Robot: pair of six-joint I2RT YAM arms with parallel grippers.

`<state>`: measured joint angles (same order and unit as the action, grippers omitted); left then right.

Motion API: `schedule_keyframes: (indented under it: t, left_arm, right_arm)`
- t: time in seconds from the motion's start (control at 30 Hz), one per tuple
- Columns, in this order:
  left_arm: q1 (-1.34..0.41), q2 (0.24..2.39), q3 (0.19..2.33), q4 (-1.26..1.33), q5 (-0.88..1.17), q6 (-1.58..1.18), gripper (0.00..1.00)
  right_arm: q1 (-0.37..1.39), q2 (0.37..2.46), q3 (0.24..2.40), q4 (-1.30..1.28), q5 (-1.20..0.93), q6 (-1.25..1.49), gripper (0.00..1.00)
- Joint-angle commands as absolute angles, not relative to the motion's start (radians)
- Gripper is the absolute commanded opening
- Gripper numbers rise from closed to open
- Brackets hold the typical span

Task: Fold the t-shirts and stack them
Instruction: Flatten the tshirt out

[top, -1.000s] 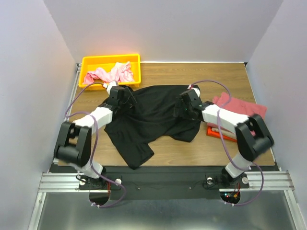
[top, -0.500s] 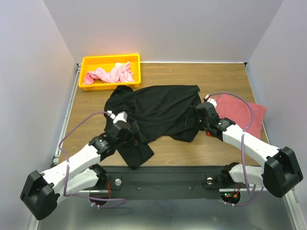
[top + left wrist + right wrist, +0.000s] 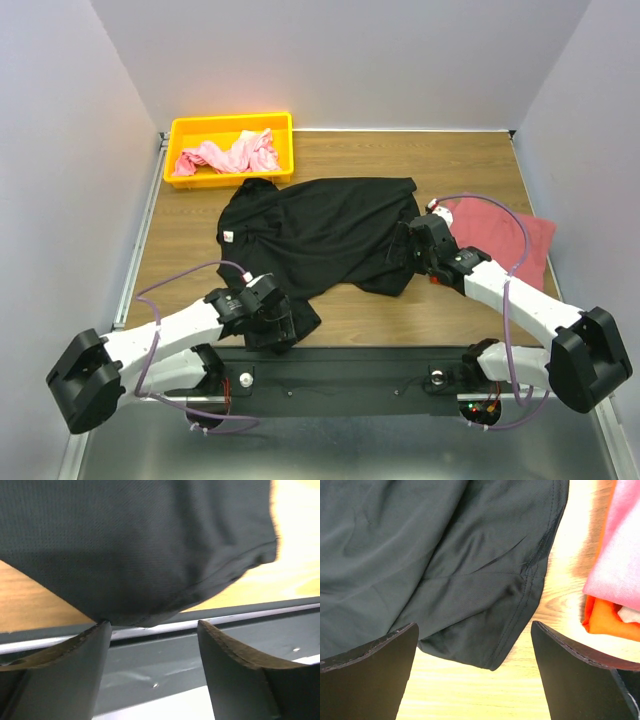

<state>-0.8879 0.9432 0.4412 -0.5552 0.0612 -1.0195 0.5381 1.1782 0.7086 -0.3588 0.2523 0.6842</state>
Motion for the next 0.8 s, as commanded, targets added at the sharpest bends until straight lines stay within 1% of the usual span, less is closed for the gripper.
schedule_keyframes:
  t: [0.0,0.07,0.1,0.17,0.2,0.23,0.3,0.33,0.4,0.43,0.47,0.67,0.7,0.77]
  left_arm:
    - [-0.897,1.026,0.503,-0.612,0.089,-1.005,0.77]
    - [-0.897,1.092,0.529,-0.606,0.046,-0.988,0.74]
    - [-0.896,1.112,0.541,-0.607,0.028,-0.986,0.7]
    - [-0.896,1.167,0.566,-0.617,0.008,-0.982,0.66]
    - [-0.896,1.184,0.581,-0.618,-0.041,-0.979,0.63]
    - [-0.897,1.195,0.584,-0.617,-0.041,-0.977,0.55]
    - [-0.896,1.221,0.584,-0.604,-0.04,-0.971,0.47]
    - [-0.896,1.23,0.583,-0.604,-0.04,-0.965,0.37]
    - [-0.896,1.232,0.591,-0.606,-0.044,-0.959,0.23]
    - [-0.896,1.23,0.597,-0.609,-0.051,-0.953,0.06]
    - [-0.897,1.223,0.603,-0.614,-0.06,-0.951,0.0]
    - [-0.893,1.187,0.687,-0.67,-0.224,-0.965,0.0]
    - [-0.893,1.186,0.716,-0.702,-0.298,-0.977,0.0]
    - [-0.884,1.181,0.748,-0.732,-0.385,-1.009,0.0]
  right_arm:
    - [0.541,1.177,0.723,-0.353,0.287,0.673,1.0]
    - [0.54,1.181,0.719,-0.353,0.293,0.673,1.0]
    - [0.54,1.184,0.718,-0.353,0.299,0.672,1.0]
    - [0.54,1.187,0.715,-0.354,0.304,0.67,1.0]
    - [0.54,1.187,0.715,-0.354,0.304,0.67,1.0]
    - [0.54,1.189,0.715,-0.354,0.307,0.672,1.0]
    - [0.54,1.192,0.713,-0.356,0.311,0.675,1.0]
    - [0.538,1.195,0.713,-0.356,0.316,0.678,1.0]
    - [0.538,1.203,0.715,-0.357,0.316,0.683,1.0]
    - [0.54,1.204,0.715,-0.359,0.314,0.684,1.0]
    - [0.538,1.207,0.715,-0.36,0.313,0.687,1.0]
    - [0.538,1.23,0.715,-0.396,0.29,0.721,1.0]
    - [0.538,1.233,0.713,-0.399,0.287,0.736,1.0]
    - [0.538,1.249,0.704,-0.405,0.281,0.762,1.0]
